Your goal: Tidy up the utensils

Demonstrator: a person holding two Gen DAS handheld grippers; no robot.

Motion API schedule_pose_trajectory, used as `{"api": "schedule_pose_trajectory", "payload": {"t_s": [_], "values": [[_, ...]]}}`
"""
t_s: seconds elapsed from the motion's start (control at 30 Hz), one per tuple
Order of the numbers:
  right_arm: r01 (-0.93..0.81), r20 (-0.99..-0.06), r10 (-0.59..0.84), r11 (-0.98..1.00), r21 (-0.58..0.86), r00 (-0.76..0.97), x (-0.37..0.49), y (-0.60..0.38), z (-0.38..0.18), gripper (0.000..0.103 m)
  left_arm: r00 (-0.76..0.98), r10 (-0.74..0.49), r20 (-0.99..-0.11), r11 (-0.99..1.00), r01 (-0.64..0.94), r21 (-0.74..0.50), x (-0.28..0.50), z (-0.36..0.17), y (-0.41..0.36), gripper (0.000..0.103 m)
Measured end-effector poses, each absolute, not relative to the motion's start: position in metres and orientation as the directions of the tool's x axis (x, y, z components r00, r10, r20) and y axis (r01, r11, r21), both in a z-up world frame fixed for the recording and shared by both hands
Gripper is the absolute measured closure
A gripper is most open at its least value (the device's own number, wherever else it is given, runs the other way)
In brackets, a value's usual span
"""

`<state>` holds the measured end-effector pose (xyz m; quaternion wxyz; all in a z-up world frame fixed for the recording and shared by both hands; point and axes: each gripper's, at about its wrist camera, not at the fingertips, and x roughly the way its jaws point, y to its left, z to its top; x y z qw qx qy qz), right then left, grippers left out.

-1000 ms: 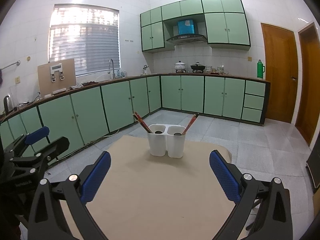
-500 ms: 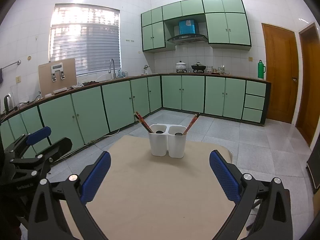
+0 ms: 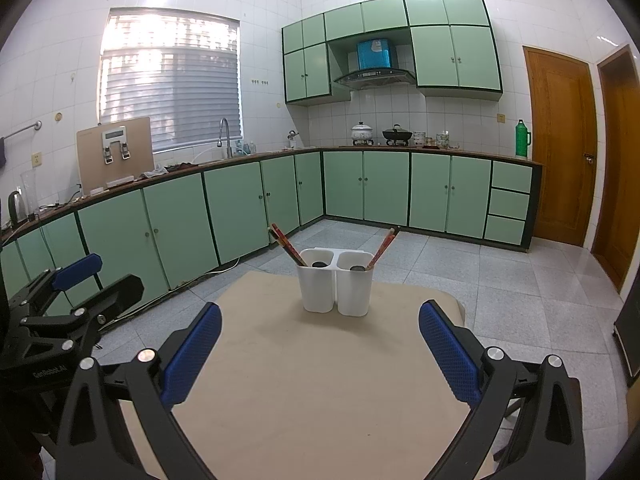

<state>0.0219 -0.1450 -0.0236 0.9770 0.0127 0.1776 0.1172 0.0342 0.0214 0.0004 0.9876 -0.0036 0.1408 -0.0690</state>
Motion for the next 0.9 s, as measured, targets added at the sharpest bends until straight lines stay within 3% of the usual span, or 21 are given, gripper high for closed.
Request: {"api": "schedule_pose_trajectory", "payload": {"t_s": [0.9], "values": [[-0.221, -0.349, 0.232, 0.973, 0.071, 0.908, 0.0215, -0.1432, -0.0218, 0.006, 0.952, -0.137, -0.275, 0.991, 0.135, -0.026, 0.033, 0.0006, 0.0219, 0.006]]}}
